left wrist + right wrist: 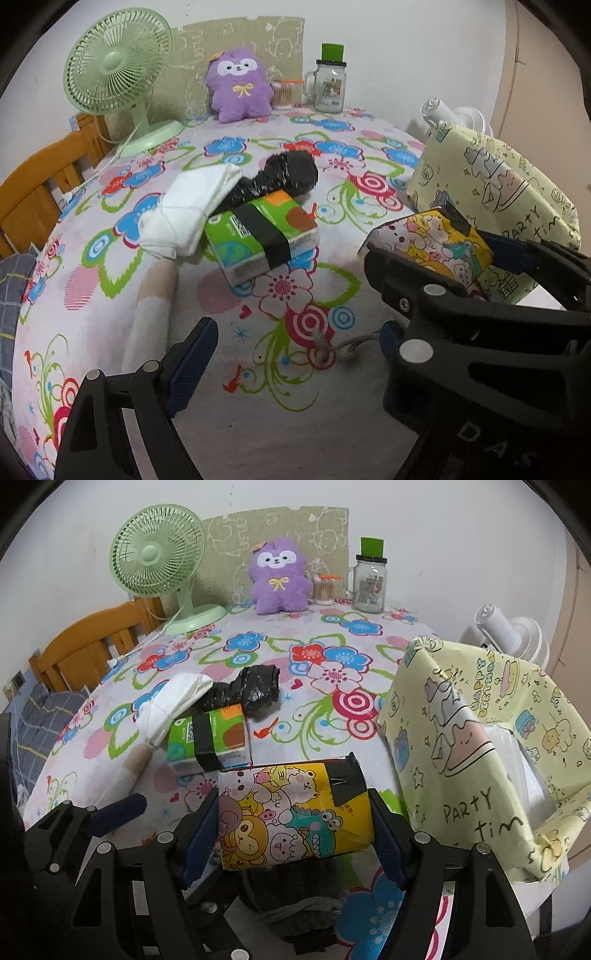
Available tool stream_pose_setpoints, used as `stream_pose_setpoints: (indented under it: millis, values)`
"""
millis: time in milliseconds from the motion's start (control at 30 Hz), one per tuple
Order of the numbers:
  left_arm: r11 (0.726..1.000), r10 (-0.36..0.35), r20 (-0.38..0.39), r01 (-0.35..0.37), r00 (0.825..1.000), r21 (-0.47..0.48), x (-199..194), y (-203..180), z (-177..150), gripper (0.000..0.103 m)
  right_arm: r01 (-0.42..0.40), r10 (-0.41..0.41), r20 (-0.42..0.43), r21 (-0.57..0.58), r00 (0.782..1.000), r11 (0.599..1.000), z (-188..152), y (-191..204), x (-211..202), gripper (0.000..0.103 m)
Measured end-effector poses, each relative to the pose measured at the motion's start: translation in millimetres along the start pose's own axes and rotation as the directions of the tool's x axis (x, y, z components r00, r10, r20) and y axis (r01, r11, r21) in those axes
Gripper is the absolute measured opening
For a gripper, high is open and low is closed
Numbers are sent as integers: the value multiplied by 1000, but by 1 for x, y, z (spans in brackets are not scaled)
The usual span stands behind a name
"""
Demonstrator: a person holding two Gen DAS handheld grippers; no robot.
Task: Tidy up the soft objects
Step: 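Lift the yellow package with the right gripper while the left gripper approaches the white paper roll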
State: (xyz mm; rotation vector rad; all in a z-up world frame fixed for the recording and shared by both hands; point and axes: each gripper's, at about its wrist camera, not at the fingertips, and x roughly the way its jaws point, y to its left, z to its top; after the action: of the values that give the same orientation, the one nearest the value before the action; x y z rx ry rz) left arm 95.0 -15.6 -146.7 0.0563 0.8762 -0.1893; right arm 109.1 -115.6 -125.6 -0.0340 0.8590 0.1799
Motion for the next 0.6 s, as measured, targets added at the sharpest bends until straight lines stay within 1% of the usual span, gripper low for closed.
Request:
stream_pose_setpoints:
  millis: [33,100,133,167,200,267,300,333,400,467,533,600]
  values:
    - [1000,-2,-9,2,1000,0,2,0,-1,75,-5,5,-6,1,1000,1000,0,1,2,77]
    - [1000,-8,-20,8,1000,-3,5,0,-2,66,-8,9,-16,6,1000,1000,-1,1,5,77]
    - [1000,-27,-31,27,999,-11,7,1,-4,62,-9,9,-18,5,1000,1000,-2,2,6,77]
    - [999,-36,-41,35,999,-19,9,1,-5,54,-8,8,-18,4,1000,1000,-2,3,7,77]
    - [1000,-24,-29,23,999,-16,7,1,-5,44,-8,8,-18,4,1000,1000,-2,3,7,77]
    - [1000,-14,-27,14,1000,-9,7,1,-6,40,-11,11,-17,2,1000,1000,-2,5,6,77]
    - [1000,-7,-26,7,1000,-8,7,1,-6,33,-12,12,-17,0,1000,1000,-3,5,6,77]
    - [1000,-1,-22,0,1000,-7,6,2,-7,31,-11,11,-16,-2,1000,1000,-3,6,5,77]
    - [1000,-7,-19,7,1000,-6,5,4,-7,24,-10,10,-16,-3,1000,1000,-3,7,5,77]
    - [1000,-14,-20,14,1000,-6,3,5,-8,21,-13,13,-16,-2,1000,1000,-3,8,5,77]
    - [1000,-14,-18,14,1000,-9,2,8,-8,12,-19,19,-16,-3,1000,1000,-3,10,5,77]
    - [1000,-7,-10,6,1000,-21,0,12,-8,12,-21,20,-15,-6,1000,1000,-3,12,5,77]
